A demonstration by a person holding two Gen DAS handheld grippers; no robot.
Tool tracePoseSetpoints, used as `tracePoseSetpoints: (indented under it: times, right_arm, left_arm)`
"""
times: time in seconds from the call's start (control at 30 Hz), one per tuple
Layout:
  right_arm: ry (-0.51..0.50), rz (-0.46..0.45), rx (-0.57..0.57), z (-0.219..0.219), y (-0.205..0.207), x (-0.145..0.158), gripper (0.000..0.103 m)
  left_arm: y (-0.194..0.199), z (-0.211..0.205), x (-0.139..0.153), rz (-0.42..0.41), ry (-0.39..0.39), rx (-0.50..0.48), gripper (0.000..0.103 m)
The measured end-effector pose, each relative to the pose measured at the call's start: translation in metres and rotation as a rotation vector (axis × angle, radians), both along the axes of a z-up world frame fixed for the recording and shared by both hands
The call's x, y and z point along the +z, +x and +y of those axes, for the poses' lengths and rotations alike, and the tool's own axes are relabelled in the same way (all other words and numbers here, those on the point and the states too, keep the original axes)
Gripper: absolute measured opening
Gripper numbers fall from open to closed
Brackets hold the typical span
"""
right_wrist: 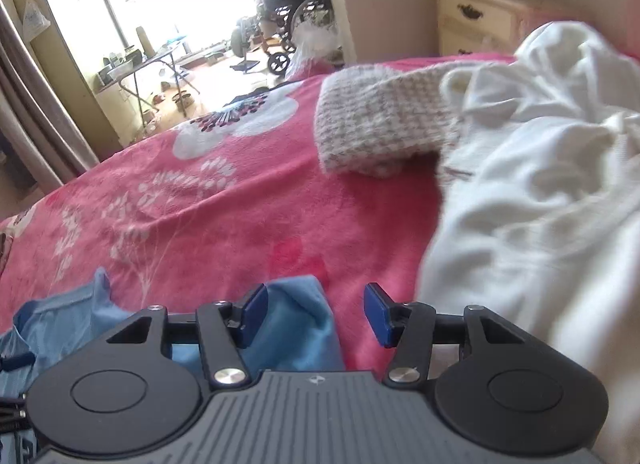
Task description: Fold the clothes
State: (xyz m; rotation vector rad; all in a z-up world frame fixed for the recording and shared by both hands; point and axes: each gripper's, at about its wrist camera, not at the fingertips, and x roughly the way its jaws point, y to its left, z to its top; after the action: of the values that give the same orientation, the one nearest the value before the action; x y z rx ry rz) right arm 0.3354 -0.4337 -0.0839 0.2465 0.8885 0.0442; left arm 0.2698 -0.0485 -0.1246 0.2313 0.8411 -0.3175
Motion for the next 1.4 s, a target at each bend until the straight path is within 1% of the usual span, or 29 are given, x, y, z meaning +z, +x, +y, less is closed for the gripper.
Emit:
tracePoseSetpoints:
  times: [0.07,0.1,0.17,0.2,0.23,0.27,0.33,0.37,0.47,0.53,0.6,0.63,0.67,0.73,0.77,0.8,0.83,0.87,0.9,0.93,1.0,1.13,1.3,1.33,1.4]
  right_arm:
    - [0.022,0.014,0.001,0.001,0.007,-0.01,0.055]
    - [0.036,0.019,0.002,0.002,0.009,-0.013,0.053]
    - [0.058,0.023,0.001,0.003,0.012,-0.018,0.041]
    - [0.065,0.02,0.0,0.004,0.013,-0.02,0.03]
    - [0.072,0.012,-0.012,0.002,0.012,-0.019,0.015]
    - [0.079,0.003,-0.027,0.001,0.01,-0.018,0.009]
    - [0.104,-0.037,-0.077,-0.008,0.003,-0.011,0.006]
    - [0.118,-0.058,-0.104,-0.012,-0.001,-0.008,0.002]
    - [0.135,-0.091,-0.148,-0.022,-0.007,-0.001,0.002]
    - [0.124,-0.088,-0.125,-0.022,-0.005,0.0,0.003]
    - [0.135,-0.047,-0.09,-0.017,0.002,-0.004,0.015]
    - [0.13,-0.028,-0.081,-0.013,0.006,-0.007,0.037]
    - [0.11,-0.02,-0.067,-0.008,0.009,-0.009,0.049]
    - [0.066,-0.009,-0.04,0.002,0.014,-0.015,0.049]
    - [0.052,0.01,-0.03,0.006,0.016,-0.02,0.047]
    - [0.04,0.03,-0.023,0.01,0.018,-0.025,0.03]
    - [0.048,0.03,-0.028,0.01,0.017,-0.026,0.012]
    - [0.061,0.024,-0.035,0.009,0.015,-0.026,0.005]
    - [0.067,0.0,-0.056,0.006,0.011,-0.023,0.002]
    - [0.071,-0.028,-0.081,0.002,0.007,-0.02,0.001]
    - [0.089,-0.056,-0.14,-0.011,0.002,-0.014,0.001]
    - [0.086,-0.051,-0.2,-0.026,0.0,-0.015,0.001]
    - [0.144,-0.036,-0.294,-0.038,0.005,-0.027,0.002]
    - [0.151,-0.032,-0.296,-0.039,0.008,-0.029,0.003]
    - [0.154,-0.005,-0.269,-0.035,0.016,-0.033,0.01]
  left_arm:
    - [-0.001,0.0,-0.001,-0.004,0.002,0.0,0.068]
    - [-0.001,0.0,-0.001,-0.005,0.002,-0.002,0.068]
    - [-0.001,0.001,-0.001,-0.005,-0.002,-0.002,0.068]
    - [-0.001,0.001,-0.001,-0.004,-0.005,-0.002,0.068]
    - [-0.001,0.002,-0.001,-0.003,-0.008,-0.002,0.068]
    - [-0.001,0.002,-0.001,-0.002,-0.01,-0.002,0.068]
    - [0.0,0.003,-0.001,0.001,-0.015,-0.001,0.068]
    - [0.0,0.003,-0.002,0.001,-0.018,-0.001,0.068]
    - [0.0,0.004,-0.002,0.004,-0.022,-0.002,0.068]
    - [0.001,0.004,-0.002,0.004,-0.023,-0.004,0.068]
    - [0.002,0.004,-0.002,0.004,-0.024,-0.005,0.068]
    - [0.001,0.004,-0.002,0.004,-0.024,-0.006,0.068]
    - [0.001,0.004,-0.002,0.003,-0.023,-0.006,0.069]
    - [0.002,0.004,-0.003,0.002,-0.024,-0.003,0.069]
    - [0.002,0.004,-0.003,0.002,-0.024,-0.002,0.069]
    - [0.001,0.004,-0.003,0.002,-0.024,-0.002,0.069]
    - [0.001,0.004,-0.003,0.001,-0.024,-0.002,0.069]
    - [0.001,0.004,-0.003,0.001,-0.024,-0.002,0.069]
    - [0.002,0.004,-0.003,0.001,-0.026,-0.002,0.069]
    - [0.002,0.004,-0.003,0.001,-0.028,-0.003,0.069]
    - [0.002,0.004,-0.003,0.001,-0.029,-0.004,0.069]
    - [0.002,0.006,-0.003,0.002,-0.032,-0.007,0.069]
    - [0.002,0.007,-0.003,0.0,-0.033,-0.011,0.069]
    - [0.002,0.006,-0.003,0.001,-0.032,-0.011,0.069]
    - [0.002,0.006,-0.003,0.001,-0.032,-0.011,0.069]
